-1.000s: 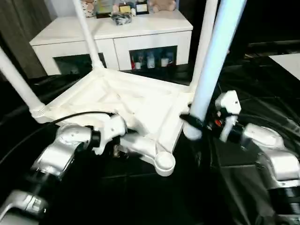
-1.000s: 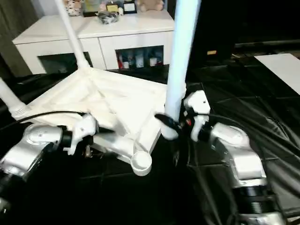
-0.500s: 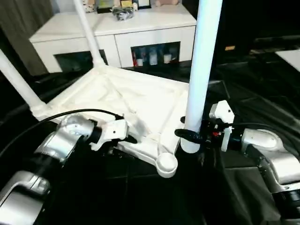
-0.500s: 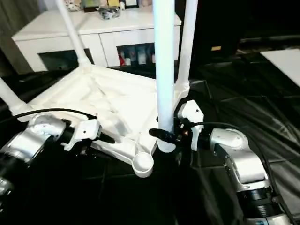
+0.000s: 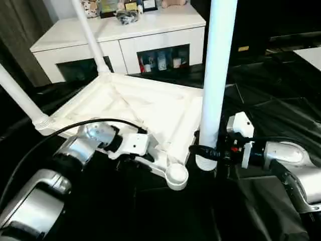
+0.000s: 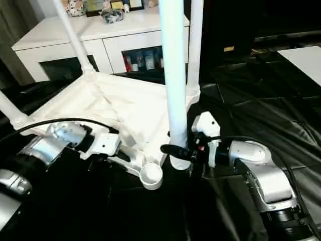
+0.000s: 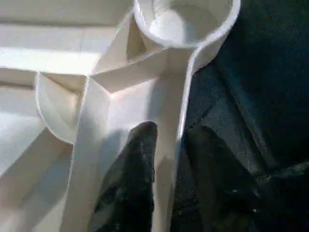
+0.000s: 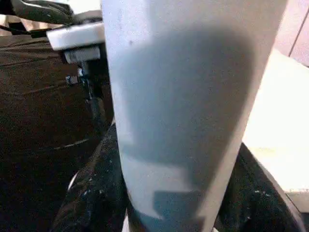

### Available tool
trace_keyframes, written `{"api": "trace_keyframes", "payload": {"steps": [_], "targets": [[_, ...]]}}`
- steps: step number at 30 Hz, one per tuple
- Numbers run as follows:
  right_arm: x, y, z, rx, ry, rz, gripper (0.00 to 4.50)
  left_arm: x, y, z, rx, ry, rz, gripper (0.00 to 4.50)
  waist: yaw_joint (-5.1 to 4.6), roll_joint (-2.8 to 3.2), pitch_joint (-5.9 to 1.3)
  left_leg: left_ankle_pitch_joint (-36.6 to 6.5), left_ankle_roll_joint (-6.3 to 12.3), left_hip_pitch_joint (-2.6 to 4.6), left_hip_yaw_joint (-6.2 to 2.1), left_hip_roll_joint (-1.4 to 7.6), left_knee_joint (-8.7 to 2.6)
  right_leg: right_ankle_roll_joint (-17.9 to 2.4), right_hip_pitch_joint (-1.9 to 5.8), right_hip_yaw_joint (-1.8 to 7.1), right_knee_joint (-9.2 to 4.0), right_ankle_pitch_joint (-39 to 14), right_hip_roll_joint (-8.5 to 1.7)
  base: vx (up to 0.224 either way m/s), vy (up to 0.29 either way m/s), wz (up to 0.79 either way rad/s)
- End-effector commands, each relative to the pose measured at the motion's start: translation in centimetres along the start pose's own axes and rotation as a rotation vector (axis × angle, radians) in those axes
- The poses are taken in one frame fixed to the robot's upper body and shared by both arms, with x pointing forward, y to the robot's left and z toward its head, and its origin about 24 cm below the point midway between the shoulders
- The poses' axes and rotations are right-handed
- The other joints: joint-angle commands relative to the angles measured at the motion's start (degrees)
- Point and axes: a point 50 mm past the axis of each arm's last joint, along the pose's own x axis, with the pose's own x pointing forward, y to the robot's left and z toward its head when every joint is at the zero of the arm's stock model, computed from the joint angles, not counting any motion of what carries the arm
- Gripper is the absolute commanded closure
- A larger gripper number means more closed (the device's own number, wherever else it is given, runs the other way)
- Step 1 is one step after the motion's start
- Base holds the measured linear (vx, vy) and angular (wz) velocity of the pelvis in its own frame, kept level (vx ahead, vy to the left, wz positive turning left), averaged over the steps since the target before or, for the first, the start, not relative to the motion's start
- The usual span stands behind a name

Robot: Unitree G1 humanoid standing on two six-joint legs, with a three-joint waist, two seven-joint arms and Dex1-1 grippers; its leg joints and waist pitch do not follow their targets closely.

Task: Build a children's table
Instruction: Insert table leg to table base

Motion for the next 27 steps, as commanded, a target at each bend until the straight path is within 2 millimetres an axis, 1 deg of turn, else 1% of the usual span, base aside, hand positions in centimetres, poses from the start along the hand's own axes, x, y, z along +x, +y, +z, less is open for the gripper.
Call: {"api": "trace_keyframes", "payload": {"steps": [1,2,3,5,6,7,9,10,11,12,14,15,16,17,18,19,20,21,22,23,24,25,26,27], "targets": [[0.0,0.3,0.5,-0.012,-0.002,0.021,2.63,-0.4,0.1,-0.4,0.019,0.054,-0.023,3.51,-0.14,-0.75,-3.62,-6.24,3.48,0.24,-1.27,3.67,-4.63,-15.92,3.22,1.97,-4.55,-0.63,-4.28,0.0,0.0,0.0],[0.1,0.4,0.5,-0.014,0.0,0.023,2.63,-0.5,0.0,-0.7,0.027,0.082,-0.031,3.51,-0.09,-0.67,-3.65,-6.09,3.45,0.27,-1.3,3.73,-4.68,-16.06,3.17,1.9,-4.45,-0.13,-4.26,0.0,0.0,0.0],[0.1,0.4,0.5,-0.015,0.001,0.024,2.63,-0.5,0.0,-0.9,0.028,0.092,-0.033,3.53,-0.17,-0.97,-3.62,-6.06,3.61,0.18,-1.28,3.63,-4.65,-15.93,3.18,1.92,-4.61,-0.06,-4.19,0.0,0.0,0.0],[0.1,0.4,0.6,-0.016,0.002,0.025,2.63,-0.5,-0.1,-1.2,0.03,0.111,-0.035,3.77,-0.07,-0.84,-3.63,-6.01,3.54,0.23,-1.28,3.74,-4.69,-16.1,3.2,1.93,-4.45,0.35,-4.36,0.0,0.0,0.0],[0.2,0.4,0.6,-0.017,0.003,0.026,2.63,-0.6,-0.2,-1.4,0.032,0.12,-0.037,3.87,-0.07,-1.18,-3.65,-5.94,3.57,0.16,-1.3,3.78,-4.74,-16.16,3.27,1.94,-4.45,0.49,-4.42,0.0,0.0,0.0],[0.2,0.4,0.6,-0.018,0.004,0.03,2.63,-0.6,-0.3,-1.7,0.029,0.134,-0.039,3.93,-0.11,-1.35,-3.62,-5.85,3.72,0.11,-1.26,3.72,-4.7,-16.12,3.26,1.95,-4.5,0.33,-4.46,0.0,0.0,0.0],[0.3,0.4,0.6,-0.019,0.004,0.033,2.63,-0.8,-0.5,-2.0,0.027,0.152,-0.042,4.08,-0.1,-1.29,-3.61,-5.59,3.85,0.09,-1.28,3.74,-4.72,-16.08,3.24,1.97,-4.5,-0.14,-4.5,0.0,0.0,0.0],[0.4,0.3,0.7,-0.02,0.003,0.037,2.63,-1.0,-0.8,-2.6,0.017,0.166,-0.042,4.21,-0.08,-1.24,-3.58,-5.57,3.81,0.13,-1.27,3.78,-4.74,-16.0,3.22,1.98,-4.5,-0.34,-4.53,0.0,0.0,0.0],[0.5,0.3,0.7,-0.02,0.001,0.038,2.63,-1.1,-0.9,-2.7,0.01,0.164,-0.035,4.37,-0.13,-1.56,-3.57,-4.86,4.06,-0.09,-1.23,3.63,-4.74,-15.71,3.34,1.93,-4.48,-0.68,-4.54,0.0,0.0,0.0],[0.6,0.2,0.8,-0.019,-0.004,0.041,2.63,-1.2,-1.0,-2.8,-0.004,0.155,-0.026,4.37,-0.17,-1.95,-3.53,-4.86,4.18,-0.13,-1.21,3.68,-4.81,-15.6,3.33,1.95,-4.61,-1.07,-4.59,0.0,0.0,0.0],[0.7,0.2,0.8,-0.019,-0.006,0.043,2.63,-1.3,-1.2,-3.1,-0.01,0.153,-0.015,4.37,-0.3,-1.77,-3.41,-5.06,4.16,-0.13,-1.2,3.71,-4.85,-15.49,3.17,1.95,-4.65,-2.67,-4.59,0.0,0.0,0.0],[0.8,0.2,0.9,-0.019,-0.006,0.044,2.63,-1.4,-1.3,-3.2,-0.015,0.152,-0.01,4.41,-0.47,-2.17,-3.29,-5.55,4.06,-0.21,-1.2,3.7,-4.98,-15.36,3.18,1.95,-4.81,-3.95,-4.55,0.0,0.0,0.0],[0.8,0.2,0.9,-0.018,-0.007,0.044,2.63,-1.4,-1.3,-3.3,-0.019,0.152,-0.009,4.46,-0.51,-1.98,-3.31,-5.64,3.97,-0.21,-1.22,3.68,-4.96,-15.32,3.19,1.97,-4.76,-4.49,-4.58,0.0,0.0,0.0],[0.9,0.1,0.9,-0.016,-0.016,0.039,2.63,-1.4,-1.7,-3.8,-0.052,0.141,-0.001,4.46,-0.74,-2.24,-3.19,-5.99,3.92,-0.25,-1.2,3.68,-5.06,-15.19,3.14,1.96,-4.92,-5.67,-4.59,0.0,0.0,0.0],[1.0,0.1,0.9,-0.011,-0.027,0.033,2.63,-1.3,-2.0,-4.0,-0.09,0.114,0.014,4.46,-1.01,-2.1,-3.08,-6.25,3.83,-0.4,-1.23,3.64,-5.15,-14.98,3.21,1.96,-4.96,-7.05,-4.67,0.0,0.0,0.0],[1.1,0.1,1.0,0.004,-0.048,0.022,2.63,-1.1,-2.4,-4.2,-0.138,0.075,0.032,4.46,-1.01,-2.36,-3.16,-5.93,3.82,-0.39,-1.24,3.66,-5.12,-15.0,3.17,2.02,-4.89,-7.71,-4.83,0.0,0.0,0.0],[1.2,0.0,1.1,0.014,-0.062,0.013,2.63,-0.9,-2.7,-4.4,-0.173,0.046,0.043,4.46,-1.13,-2.81,-3.01,-6.07,3.93,-0.45,-1.19,3.63,-5.23,-14.89,3.05,1.98,-5.08,-8.37,-4.73,0.0,0.0,0.0],[1.2,0.0,1.1,0.025,-0.079,-0.003,2.63,-0.7,-3.0,-4.5,-0.211,0.01,0.055,4.46,-1.3,-2.39,-2.97,-5.97,3.85,-0.28,-1.25,3.79,-5.31,-15.17,2.85,2.02,-4.98,-8.62,-4.86,0.0,0.0,0.0],[1.3,-0.2,1.2,0.039,-0.098,-0.026,2.63,-0.3,-3.4,-4.4,-0.249,-0.031,0.067,4.46,-1.38,-2.96,-2.96,-6.26,3.95,-0.32,-1.22,3.77,-5.36,-15.07,2.76,1.96,-5.11,-9.14,-4.75,0.0,0.0,0.0],[1.4,-0.5,1.3,0.058,-0.121,-0.055,2.63,0.1,-3.8,-4.3,-0.287,-0.076,0.082,4.46,-1.48,-3.02,-3.02,-5.66,4.08,-0.2,-1.27,3.98,-5.48,-15.33,2.72,1.99,-4.93,-8.31,-4.82,0.0,0.0,0.0],[1.5,-0.8,1.5,0.085,-0.149,-0.092,2.63,0.6,-4.3,-4.1,-0.318,-0.126,0.106,4.46,-1.57,-2.97,-3.29,-4.31,4.49,-0.23,-1.26,4.08,-5.46,-15.73,2.8,1.96,-4.56,-5.94,-4.91,0.0,0.0,0.0],[1.6,-0.9,1.6,0.098,-0.159,-0.098,2.63,0.8,-4.3,-4.0,-0.33,-0.136,0.123,4.46,-1.64,-3.14,-3.25,-3.21,5.29,-0.28,-1.11,3.92,-5.45,-15.95,2.67,1.8,-4.66,-4.21,-4.7,0.0,0.0,0.0],[1.8,-1.1,1.8,0.126,-0.182,-0.113,2.63,1.4,-4.5,-3.7,-0.347,-0.155,0.163,4.46,-1.59,-2.85,-3.44,-2.83,5.36,-0.07,-1.08,4.01,-5.36,-16.25,2.67,1.82,-4.38,-3.11,-4.77,0.0,0.0,0.0],[1.8,-1.2,1.8,0.13,-0.185,-0.117,2.63,1.6,-4.6,-3.6,-0.353,-0.157,0.174,4.46,-1.74,-3.01,-3.28,-2.85,6.05,-0.24,-0.97,3.83,-5.26,-16.36,2.73,1.83,-4.57,-2.83,-4.82,0.0,0.0,0.0]]}}
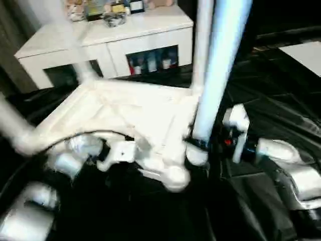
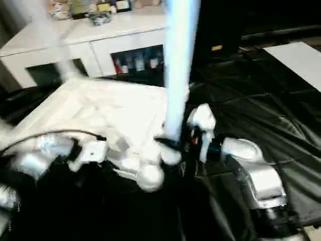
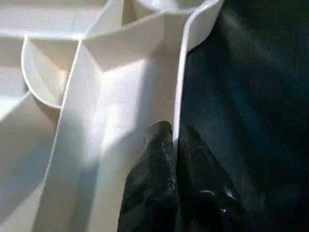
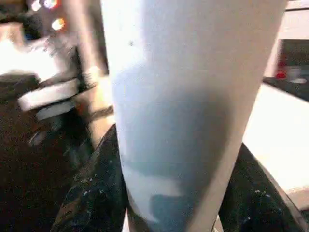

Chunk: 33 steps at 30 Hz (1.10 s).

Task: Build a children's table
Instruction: Insert table leg to table base

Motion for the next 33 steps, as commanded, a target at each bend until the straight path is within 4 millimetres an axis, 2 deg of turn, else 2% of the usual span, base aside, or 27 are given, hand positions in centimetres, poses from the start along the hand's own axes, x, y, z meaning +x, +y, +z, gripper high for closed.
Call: {"api": "trace_keyframes", "payload": {"steps": [1,2,3,7,9,10,11,13,15,22,24,27,30,33], "targets": [[0.4,-0.2,0.9,0.015,-0.042,-0.017,2.63,0.6,-1.0,-1.6,-0.141,-0.002,0.087,4.46,0.98,-2.04,-3.39,-3.17,5.92,-0.21,-1.32,3.7,-4.31,-16.2,2.61,1.76,-4.13,-3.32,-4.83,0.0,0.0,0.0],[0.7,-0.5,1.0,0.023,-0.05,-0.039,2.63,1.3,-1.5,-1.0,-0.158,-0.035,0.119,4.46,0.91,-2.02,-3.47,-2.9,5.98,-0.25,-1.35,3.85,-4.39,-15.97,2.77,1.79,-4.06,-3.2,-4.84,0.0,0.0,0.0],[0.8,-0.6,1.0,0.024,-0.05,-0.046,2.63,1.5,-1.6,-0.7,-0.167,-0.047,0.126,4.46,0.79,-2.27,-3.39,-2.31,6.11,-0.29,-1.42,4.01,-4.52,-16.1,2.61,1.68,-4.02,-2.35,-4.75,0.0,0.0,0.0],[1.3,-0.9,1.0,0.028,-0.043,-0.059,2.63,2.3,-2.1,0.2,-0.166,-0.059,0.153,4.46,1.23,-1.9,-3.27,-3.94,5.44,0.07,-1.23,3.94,-4.6,-15.51,2.4,1.75,-4.38,-4.5,-4.48,0.0,0.0,0.0],[1.5,-0.7,0.9,0.026,-0.035,-0.053,2.63,2.4,-2.1,0.6,-0.142,-0.056,0.169,4.46,1.42,-2.36,-3.3,-3.96,5.17,-0.01,-1.26,3.9,-4.68,-15.47,2.55,1.78,-4.3,-3.04,-4.42,0.0,0.0,0.0],[1.5,-0.5,0.8,0.033,-0.022,-0.037,2.63,2.5,-2.1,0.9,-0.131,-0.049,0.174,4.46,1.55,-2.33,-3.27,-4.24,5.0,-0.01,-1.21,3.84,-4.69,-15.3,2.56,1.81,-4.37,-3.47,-4.44,0.0,0.0,0.0],[1.6,-0.5,0.8,0.037,-0.018,-0.031,2.63,2.5,-2.2,1.0,-0.132,-0.044,0.176,4.46,1.6,-2.6,-3.27,-4.24,4.96,-0.03,-1.21,3.86,-4.7,-15.27,2.6,1.85,-4.42,-3.47,-4.47,0.0,0.0,0.0],[1.5,-0.2,0.4,0.028,0.028,0.004,2.63,2.5,-2.3,0.9,-0.124,0.006,0.177,4.46,1.6,-2.25,-3.26,-4.04,4.67,0.03,-1.28,3.86,-4.69,-15.13,2.57,1.8,-4.37,-2.89,-4.36,0.0,0.0,0.0],[1.5,-0.1,0.2,0.027,0.049,0.025,2.63,2.5,-2.2,0.7,-0.122,0.038,0.177,4.46,1.62,-2.25,-3.24,-4.28,4.62,0.03,-1.28,3.83,-4.65,-15.2,2.65,1.84,-4.36,-2.19,-4.38,0.0,0.0,0.0],[1.5,-0.2,-0.4,0.049,0.094,0.043,2.64,2.6,-1.1,1.2,-0.188,0.003,0.227,4.5,1.73,-2.54,-3.05,-6.49,3.39,0.09,-1.23,3.7,-4.84,-15.11,2.55,1.95,-4.73,-6.49,-4.37,0.0,0.0,0.0],[1.6,-0.3,-0.5,0.057,0.097,0.04,2.64,2.6,-1.0,1.2,-0.186,0.006,0.229,4.5,1.73,-2.67,-3.1,-5.81,3.51,-0.13,-1.29,3.68,-4.83,-15.02,2.66,1.93,-4.69,-6.4,-4.49,0.0,0.0,0.0],[1.7,-0.3,-0.8,0.066,0.113,0.047,2.64,2.5,-0.7,1.4,-0.186,0.011,0.231,4.5,1.79,-2.76,-3.23,-4.75,3.85,-0.06,-1.2,3.66,-4.66,-15.17,2.58,1.93,-4.62,-4.92,-4.41,0.0,0.0,0.0],[1.8,-0.3,-1.2,0.072,0.139,0.051,2.64,2.3,-0.4,1.4,-0.183,0.013,0.232,4.5,1.83,-2.58,-3.31,-3.65,4.23,-0.16,-1.25,3.63,-4.58,-15.56,2.69,1.85,-4.39,-2.79,-4.43,0.0,0.0,0.0],[1.7,-0.7,-1.8,0.068,0.159,0.034,2.64,2.2,-0.4,1.7,-0.181,0.001,0.213,4.5,1.74,-2.67,-3.28,-4.15,4.3,-0.16,-1.2,3.63,-4.55,-16.03,2.71,1.81,-4.41,-2.23,-4.46,0.0,0.0,0.0]]}}
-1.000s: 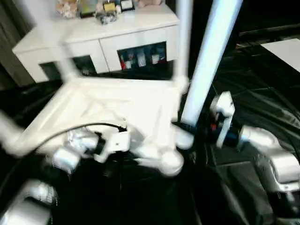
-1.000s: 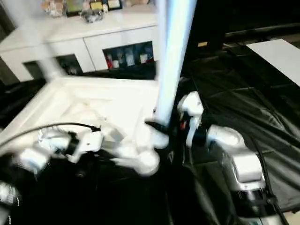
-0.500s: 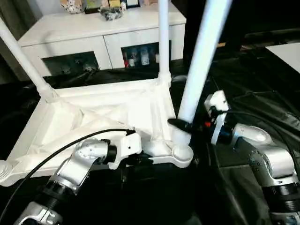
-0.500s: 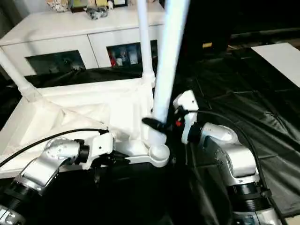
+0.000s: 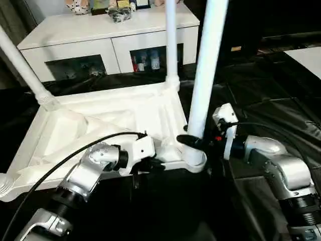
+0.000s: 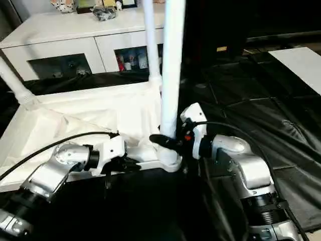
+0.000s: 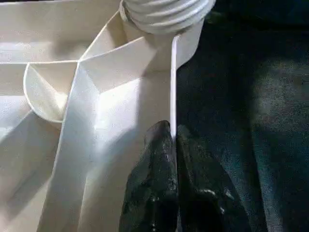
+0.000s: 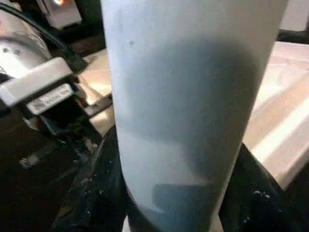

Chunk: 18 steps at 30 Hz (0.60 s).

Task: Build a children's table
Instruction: Insert table leg to table base

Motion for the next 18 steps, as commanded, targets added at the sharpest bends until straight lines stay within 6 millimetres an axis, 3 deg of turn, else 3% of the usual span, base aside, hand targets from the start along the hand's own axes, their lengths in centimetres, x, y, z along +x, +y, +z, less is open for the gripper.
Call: {"api": "trace_keyframes", "payload": {"steps": [1,9,10,17,18], "targets": [[0.1,-0.2,-0.2,-0.006,0.019,-0.007,2.64,-0.7,0.3,-0.9,-0.029,0.048,0.021,4.5,0.61,-1.25,-3.3,-4.51,4.37,0.0,-1.26,3.59,-4.43,-16.0,2.72,1.89,-4.23,-2.61,-4.49,0.0,0.0,0.0],[0.3,-0.8,-1.0,0.001,0.034,-0.034,2.64,-0.9,0.2,-1.1,-0.032,0.05,0.015,4.5,0.52,-1.43,-3.22,-5.23,4.07,0.0,-1.23,3.69,-4.54,-16.31,2.71,1.89,-4.25,-3.34,-4.48,0.0,0.0,0.0],[0.4,-0.9,-1.1,0.014,0.017,-0.041,2.64,-1.0,0.1,-1.1,-0.034,0.047,0.01,4.5,0.52,-1.7,-3.21,-5.39,3.98,0.0,-1.2,3.71,-4.59,-16.34,2.7,1.89,-4.25,-3.45,-4.45,0.0,0.0,0.0],[0.2,-1.4,-1.5,0.13,-0.118,-0.08,2.64,-1.3,0.1,-1.0,-0.045,0.033,0.025,4.5,0.27,-1.58,-3.23,-5.8,3.5,0.07,-1.23,3.76,-4.69,-17.0,2.69,1.91,-4.2,-2.42,-4.45,0.0,0.0,0.0],[0.0,-1.5,-1.7,0.15,-0.143,-0.092,2.64,-1.3,0.2,-1.0,-0.048,0.028,0.034,4.5,0.33,-1.32,-3.24,-5.49,3.64,0.11,-1.19,3.77,-4.63,-17.12,2.68,1.96,-4.14,-1.74,-4.52,0.0,0.0,0.0]]}}
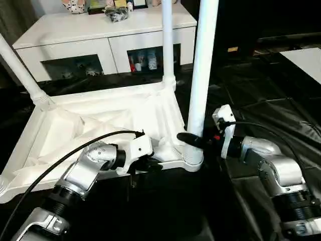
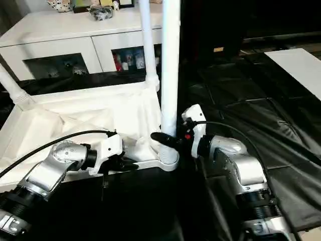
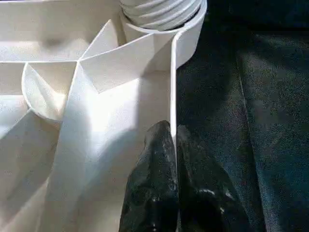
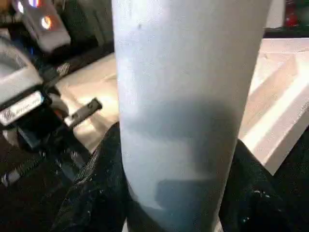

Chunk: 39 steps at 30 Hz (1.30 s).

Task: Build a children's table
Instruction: Insert table leg to table base

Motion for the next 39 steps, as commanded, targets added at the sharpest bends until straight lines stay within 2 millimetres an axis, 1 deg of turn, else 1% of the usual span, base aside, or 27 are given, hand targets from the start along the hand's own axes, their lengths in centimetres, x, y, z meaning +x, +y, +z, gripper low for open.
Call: {"api": "trace_keyframes", "payload": {"steps": [1,3,4,6,7,9,10,11,12,13,17,18,19,20,21,22,23,25,28,29,30,32,33,34,35,37,39], "targets": [[-0.5,-0.4,-0.2,0.027,-0.054,-0.052,2.64,-0.8,0.3,-0.8,-0.031,0.019,0.046,4.5,0.72,-0.62,-3.33,-4.98,3.97,0.0,-1.28,3.5,-4.59,-17.2,2.79,1.9,-4.06,-0.93,-4.68,0.0,0.0,0.0],[-0.7,-0.3,-0.4,0.04,-0.071,-0.06,2.64,-0.8,0.3,-0.7,-0.035,0.012,0.055,4.5,0.74,-0.5,-3.27,-5.0,4.04,-0.02,-1.27,3.51,-4.63,-17.19,2.74,1.9,-4.06,-0.64,-4.65,0.0,0.0,0.0],[-0.9,-0.1,-0.9,0.048,-0.087,-0.071,2.64,-0.9,0.5,-0.7,-0.039,0.003,0.068,4.5,0.76,-0.09,-3.23,-5.87,3.78,0.08,-1.32,3.56,-4.73,-17.18,2.66,1.85,-4.12,-1.23,-4.67,0.0,0.0,0.0],[-0.9,0.0,-1.1,0.048,-0.091,-0.075,2.64,-0.9,0.5,-0.7,-0.041,0.001,0.072,4.5,0.66,-0.39,-3.26,-6.66,3.45,0.1,-1.3,3.57,-4.82,-17.12,2.71,1.85,-4.18,-1.39,-4.59,0.0,0.0,0.0],[-1.0,0.1,-1.4,0.043,-0.094,-0.081,2.64,-1.0,0.6,-0.6,-0.042,-0.003,0.081,4.5,0.72,0.04,-3.24,-6.62,3.35,0.1,-1.37,3.56,-4.81,-17.11,2.71,1.83,-4.1,-1.32,-4.62,0.0,0.0,0.0],[-1.1,0.4,-2.1,0.03,-0.101,-0.101,2.64,-1.0,0.8,-0.5,-0.043,-0.006,0.098,4.5,0.7,0.25,-3.18,-7.37,3.0,0.15,-1.36,3.56,-4.87,-16.85,2.68,1.84,-4.23,-1.42,-4.58,0.0,0.0,0.0],[-1.2,0.7,-2.5,0.02,-0.118,-0.123,2.64,-1.1,1.1,-0.4,-0.047,-0.013,0.116,4.5,0.7,0.7,-3.13,-7.88,2.67,0.17,-1.36,3.58,-4.94,-16.62,2.58,1.85,-4.29,-1.24,-4.6,0.0,0.0,0.0],[-1.3,0.8,-2.6,0.01,-0.123,-0.132,2.64,-1.1,1.2,-0.4,-0.048,-0.015,0.121,4.5,0.62,0.54,-3.15,-8.43,2.48,0.1,-1.43,3.54,-5.05,-16.61,2.74,1.83,-4.25,-1.39,-4.56,0.0,0.0,0.0],[-1.3,1.0,-2.7,-0.002,-0.129,-0.142,2.64,-1.2,1.3,-0.4,-0.051,-0.018,0.127,4.5,0.68,0.82,-3.17,-8.52,2.43,0.18,-1.44,3.54,-5.04,-16.54,2.71,1.83,-4.28,-1.39,-4.6,0.0,0.0,0.0],[-1.4,1.1,-2.8,-0.025,-0.125,-0.151,2.64,-1.2,1.4,-0.4,-0.049,-0.016,0.132,4.5,0.61,0.63,-3.03,-8.98,2.42,0.08,-1.43,3.55,-5.14,-16.27,2.63,1.84,-4.4,-1.97,-4.53,0.0,0.0,0.0],[-1.4,1.4,-2.9,-0.094,-0.115,-0.176,2.65,-1.4,1.6,-0.4,-0.04,-0.008,0.14,4.5,0.46,0.81,-2.82,-11.29,1.73,0.14,-1.4,3.47,-5.31,-15.31,2.48,1.98,-4.87,-7.2,-4.59,0.0,0.0,0.0],[-1.2,1.5,-2.9,-0.12,-0.095,-0.168,2.65,-1.4,1.6,-0.4,-0.037,-0.004,0.14,4.5,0.37,0.69,-2.84,-11.42,1.64,0.1,-1.49,3.52,-5.4,-15.05,2.53,2.02,-4.88,-7.73,-4.6,0.0,0.0,0.0],[-1.2,1.6,-2.9,-0.134,-0.082,-0.161,2.65,-1.4,1.6,-0.4,-0.036,-0.003,0.14,4.5,0.36,0.81,-2.87,-11.08,1.65,0.09,-1.54,3.53,-5.41,-14.95,2.5,1.99,-4.78,-7.23,-4.55,0.0,0.0,0.0],[-1.1,1.7,-3.0,-0.146,-0.07,-0.156,2.65,-1.4,1.6,-0.4,-0.035,-0.003,0.141,4.5,0.3,0.1,-2.88,-10.74,1.83,-0.01,-1.51,3.57,-5.43,-14.91,2.53,2.01,-4.86,-6.77,-4.49,0.0,0.0,0.0],[-1.0,1.8,-3.1,-0.159,-0.058,-0.15,2.65,-1.4,1.6,-0.4,-0.035,-0.003,0.142,4.5,0.39,0.19,-2.93,-10.38,1.94,0.03,-1.53,3.58,-5.4,-14.99,2.53,2.05,-4.71,-6.33,-4.56,0.0,0.0,0.0],[-1.0,1.9,-3.1,-0.167,-0.052,-0.147,2.65,-1.4,1.6,-0.4,-0.035,-0.004,0.143,4.5,0.36,0.51,-2.83,-10.43,2.13,0.0,-1.5,3.56,-5.42,-14.97,2.45,2.03,-4.73,-6.44,-4.59,0.0,0.0,0.0],[-0.8,2.2,-3.3,-0.177,-0.038,-0.124,2.65,-1.4,1.7,-0.4,-0.036,-0.006,0.15,4.5,0.34,-0.61,-2.86,-10.24,2.5,-0.08,-1.45,3.58,-5.44,-14.92,2.53,2.09,-4.83,-6.56,-4.6,0.0,0.0,0.0],[-0.7,2.4,-3.4,-0.18,-0.027,-0.106,2.65,-1.4,1.7,-0.4,-0.038,-0.007,0.155,4.5,0.5,-0.19,-2.81,-9.69,2.93,-0.01,-1.43,3.6,-5.36,-14.68,2.37,2.17,-4.85,-7.63,-4.75,0.0,0.0,0.0],[-0.2,2.2,-3.4,-0.176,0.009,-0.082,2.65,-1.5,1.6,-0.5,-0.04,-0.005,0.155,4.5,0.53,-0.84,-2.71,-10.1,2.99,-0.09,-1.46,3.59,-5.47,-14.5,2.31,2.19,-4.84,-9.23,-4.77,0.0,0.0,0.0],[0.0,2.2,-3.4,-0.172,0.023,-0.075,2.65,-1.5,1.5,-0.6,-0.04,-0.004,0.152,4.5,0.45,-1.31,-2.72,-10.2,2.97,-0.1,-1.42,3.58,-5.53,-14.47,2.33,2.16,-4.97,-9.73,-4.74,0.0,0.0,0.0],[0.1,2.1,-3.5,-0.167,0.054,-0.058,2.65,-1.5,1.5,-0.6,-0.041,-0.003,0.15,4.5,0.45,-1.19,-2.64,-10.3,2.78,-0.04,-1.44,3.63,-5.55,-14.41,2.23,2.19,-5.01,-10.29,-4.74,0.0,0.0,0.0],[0.4,2.2,-3.8,-0.149,0.124,-0.012,2.65,-1.5,1.4,-0.6,-0.042,-0.004,0.152,4.5,0.38,-1.74,-2.58,-10.83,2.48,0.05,-1.41,3.7,-5.62,-14.48,2.14,2.24,-5.01,-10.66,-4.69,0.0,0.0,0.0],[0.4,2.2,-3.9,-0.137,0.143,0.005,2.65,-1.5,1.4,-0.6,-0.041,-0.004,0.152,4.5,0.44,-1.57,-2.57,-10.93,2.38,0.16,-1.45,3.72,-5.63,-14.53,2.09,2.28,-4.98,-10.59,-4.71,0.0,0.0,0.0],[0.4,2.2,-3.9,-0.136,0.144,0.005,2.65,-1.5,1.4,-0.6,-0.041,-0.004,0.152,4.5,0.44,-1.68,-2.57,-11.03,2.29,0.14,-1.41,3.76,-5.64,-14.63,2.1,2.32,-4.99,-10.06,-4.72,0.0,0.0,0.0],[0.4,2.1,-4.0,-0.127,0.169,0.023,2.65,-1.4,1.4,-0.6,-0.042,-0.006,0.154,4.5,0.46,-2.09,-2.62,-10.92,2.3,0.15,-1.34,3.78,-5.6,-14.69,2.07,2.35,-5.02,-9.65,-4.72,0.0,0.0,0.0],[0.4,2.0,-4.1,-0.122,0.191,0.038,2.65,-1.4,1.4,-0.6,-0.042,-0.007,0.155,4.5,0.54,-2.01,-2.7,-10.16,2.37,0.09,-1.39,3.78,-5.6,-14.93,2.18,2.32,-4.86,-8.19,-4.78,0.0,0.0,0.0],[0.4,1.8,-4.2,-0.124,0.211,0.045,2.65,-1.4,1.5,-0.5,-0.042,-0.007,0.157,4.5,0.54,-2.38,-2.76,-9.89,2.47,0.11,-1.32,3.8,-5.55,-15.26,2.18,2.31,-4.78,-7.27,-4.79,0.0,0.0,0.0]]}}
